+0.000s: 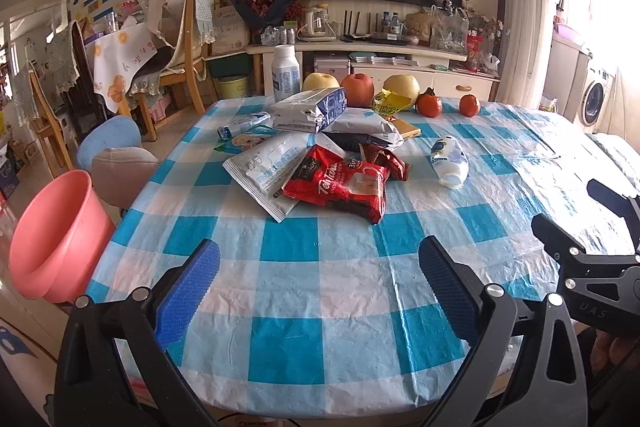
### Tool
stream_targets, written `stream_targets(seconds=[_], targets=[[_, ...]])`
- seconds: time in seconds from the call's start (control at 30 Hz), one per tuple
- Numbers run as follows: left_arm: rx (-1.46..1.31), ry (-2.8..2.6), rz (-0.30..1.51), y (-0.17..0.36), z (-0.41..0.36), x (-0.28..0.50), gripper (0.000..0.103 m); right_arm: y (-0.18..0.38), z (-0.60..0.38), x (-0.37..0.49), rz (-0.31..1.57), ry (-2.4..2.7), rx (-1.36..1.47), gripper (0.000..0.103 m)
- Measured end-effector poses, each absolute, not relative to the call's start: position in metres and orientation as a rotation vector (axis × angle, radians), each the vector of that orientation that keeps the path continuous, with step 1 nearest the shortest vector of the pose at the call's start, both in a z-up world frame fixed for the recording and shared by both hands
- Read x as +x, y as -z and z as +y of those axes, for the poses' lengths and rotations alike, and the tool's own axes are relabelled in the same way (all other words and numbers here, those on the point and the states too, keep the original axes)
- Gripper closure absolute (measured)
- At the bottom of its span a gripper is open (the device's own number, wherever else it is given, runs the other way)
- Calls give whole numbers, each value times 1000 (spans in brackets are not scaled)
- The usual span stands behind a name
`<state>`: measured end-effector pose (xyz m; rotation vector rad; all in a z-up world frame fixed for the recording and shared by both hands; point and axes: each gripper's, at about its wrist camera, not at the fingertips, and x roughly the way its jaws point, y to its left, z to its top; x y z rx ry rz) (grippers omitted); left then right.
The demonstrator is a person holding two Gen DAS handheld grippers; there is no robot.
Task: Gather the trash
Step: 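Move both tools over the table toward the pile of packages, then grasp the white printed wipes pack with the left tool while the right tool approaches the red packet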
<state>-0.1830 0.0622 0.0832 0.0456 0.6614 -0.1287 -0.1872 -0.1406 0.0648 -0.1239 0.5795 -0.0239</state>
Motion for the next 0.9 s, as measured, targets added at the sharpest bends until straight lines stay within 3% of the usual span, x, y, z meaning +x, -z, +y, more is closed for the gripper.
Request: stream_targets(seconds=[0.5,0.9], targets=[[-191,218,842,-43,78,-98,5,-41,-202,-116,715,-71,300,4],[-181,199,667,-92,112,-47,5,-32,-202,-58,728,-151,362,4]])
